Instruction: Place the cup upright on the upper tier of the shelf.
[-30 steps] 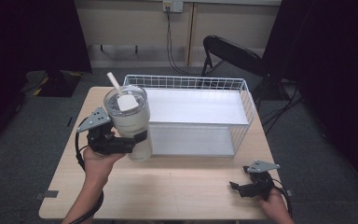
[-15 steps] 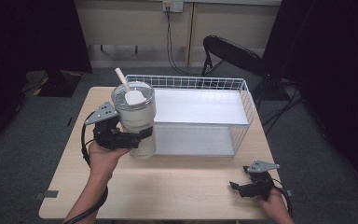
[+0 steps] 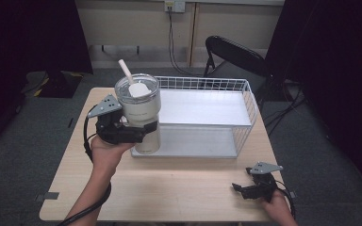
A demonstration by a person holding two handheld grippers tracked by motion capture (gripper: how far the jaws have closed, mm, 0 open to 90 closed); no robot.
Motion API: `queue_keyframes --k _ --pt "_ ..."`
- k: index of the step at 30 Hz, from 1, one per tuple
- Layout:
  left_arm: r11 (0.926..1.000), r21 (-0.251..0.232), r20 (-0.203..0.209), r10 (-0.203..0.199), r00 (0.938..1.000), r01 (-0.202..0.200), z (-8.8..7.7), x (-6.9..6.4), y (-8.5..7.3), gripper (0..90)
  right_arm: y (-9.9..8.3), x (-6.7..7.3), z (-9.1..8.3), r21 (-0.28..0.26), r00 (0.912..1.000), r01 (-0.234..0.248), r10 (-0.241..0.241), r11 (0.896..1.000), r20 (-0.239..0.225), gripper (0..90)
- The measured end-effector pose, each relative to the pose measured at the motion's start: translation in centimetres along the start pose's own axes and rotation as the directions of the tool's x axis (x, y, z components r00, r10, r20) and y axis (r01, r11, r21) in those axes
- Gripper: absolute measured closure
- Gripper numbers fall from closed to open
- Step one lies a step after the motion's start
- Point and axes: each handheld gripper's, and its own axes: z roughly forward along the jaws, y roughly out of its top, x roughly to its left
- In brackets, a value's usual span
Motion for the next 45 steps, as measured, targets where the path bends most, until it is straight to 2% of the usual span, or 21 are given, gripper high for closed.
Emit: queue_keyframes --k 28,45 --pt "0.9993 -0.025 0.006 0.028 0.9996 -0.028 0.3 -0.7 3.8 10.2 0.0 0.0 0.0 0.000 1.0000 0.000 0.000 1.000 0.000 10.6" --pt "0.9989 -0.029 0.016 0.036 0.9992 -0.036 1.7 -1.0 5.4 10.3 0.0 0.0 0.0 -0.002 1.0000 0.001 -0.001 1.000 0.001 10.6"
